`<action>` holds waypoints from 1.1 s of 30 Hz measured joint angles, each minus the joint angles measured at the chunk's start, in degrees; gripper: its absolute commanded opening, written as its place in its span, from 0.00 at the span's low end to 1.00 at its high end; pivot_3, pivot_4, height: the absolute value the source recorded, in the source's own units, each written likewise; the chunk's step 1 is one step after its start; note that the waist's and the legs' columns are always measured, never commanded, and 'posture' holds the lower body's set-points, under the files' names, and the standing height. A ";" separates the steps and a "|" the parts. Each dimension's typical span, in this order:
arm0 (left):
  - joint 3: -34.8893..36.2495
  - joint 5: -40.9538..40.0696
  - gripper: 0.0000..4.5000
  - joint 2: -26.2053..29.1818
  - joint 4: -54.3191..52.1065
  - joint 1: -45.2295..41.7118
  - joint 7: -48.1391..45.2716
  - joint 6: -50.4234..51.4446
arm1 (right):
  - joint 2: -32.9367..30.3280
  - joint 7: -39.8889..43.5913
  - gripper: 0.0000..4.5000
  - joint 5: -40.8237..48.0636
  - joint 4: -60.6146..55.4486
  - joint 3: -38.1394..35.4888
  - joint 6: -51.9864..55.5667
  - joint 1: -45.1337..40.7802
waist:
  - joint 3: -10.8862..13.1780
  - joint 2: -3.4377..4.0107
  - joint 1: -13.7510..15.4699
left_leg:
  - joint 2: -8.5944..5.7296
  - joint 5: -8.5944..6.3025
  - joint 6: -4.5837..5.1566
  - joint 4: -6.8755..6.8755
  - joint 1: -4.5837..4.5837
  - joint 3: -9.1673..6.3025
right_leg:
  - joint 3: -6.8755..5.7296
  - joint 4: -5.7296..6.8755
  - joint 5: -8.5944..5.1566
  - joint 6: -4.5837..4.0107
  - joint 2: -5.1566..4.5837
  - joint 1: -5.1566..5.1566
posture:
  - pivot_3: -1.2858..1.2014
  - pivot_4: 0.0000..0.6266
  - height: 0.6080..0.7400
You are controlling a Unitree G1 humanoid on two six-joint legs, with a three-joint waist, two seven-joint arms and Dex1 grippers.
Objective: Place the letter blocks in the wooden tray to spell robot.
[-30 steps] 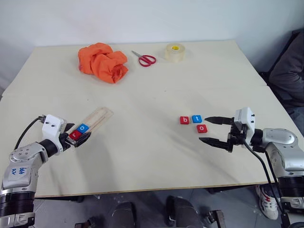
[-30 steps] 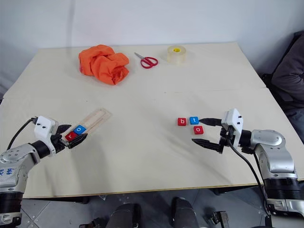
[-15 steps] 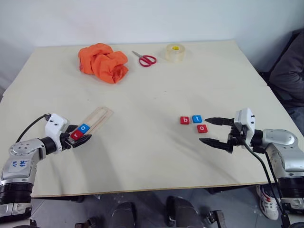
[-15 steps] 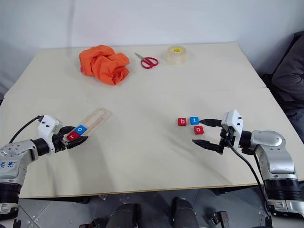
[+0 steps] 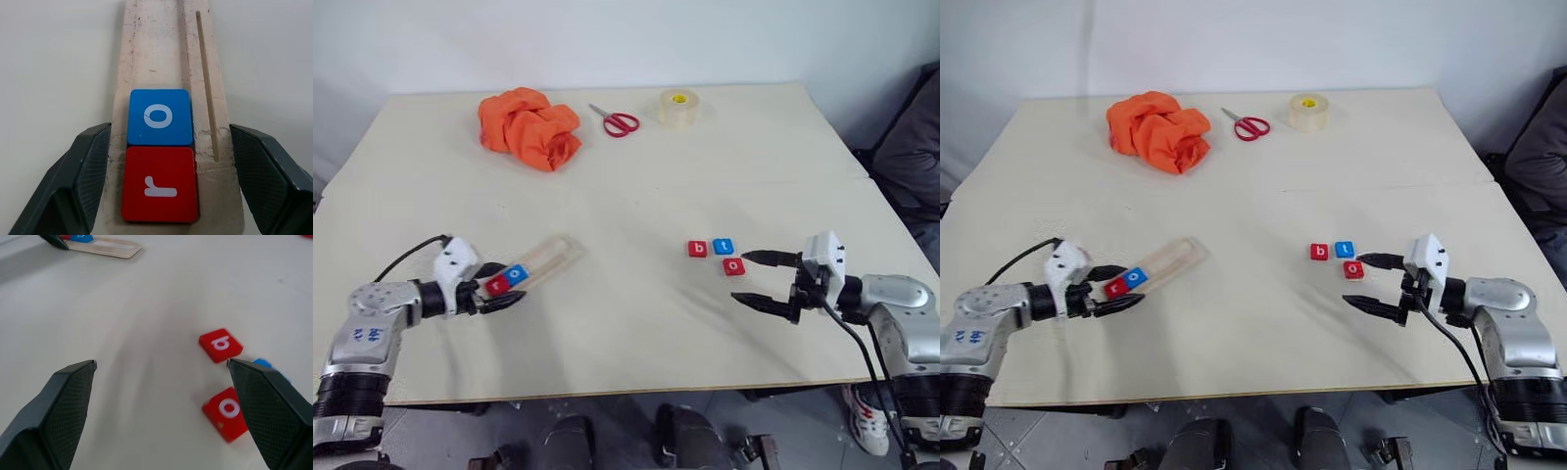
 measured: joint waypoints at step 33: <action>-22.84 11.64 0.99 -15.95 -3.97 -14.66 -4.32 -4.64 | -2.40 -0.93 1.00 3.13 -9.76 -7.64 0.46 11.83 | 0.08 -0.18 -0.15 | 0.01 -0.16 0.22 0.54 -0.02 0.11 | 0.28 0.06 0.10 0.18 0.08 0.08 | 0.52 0.24 1.00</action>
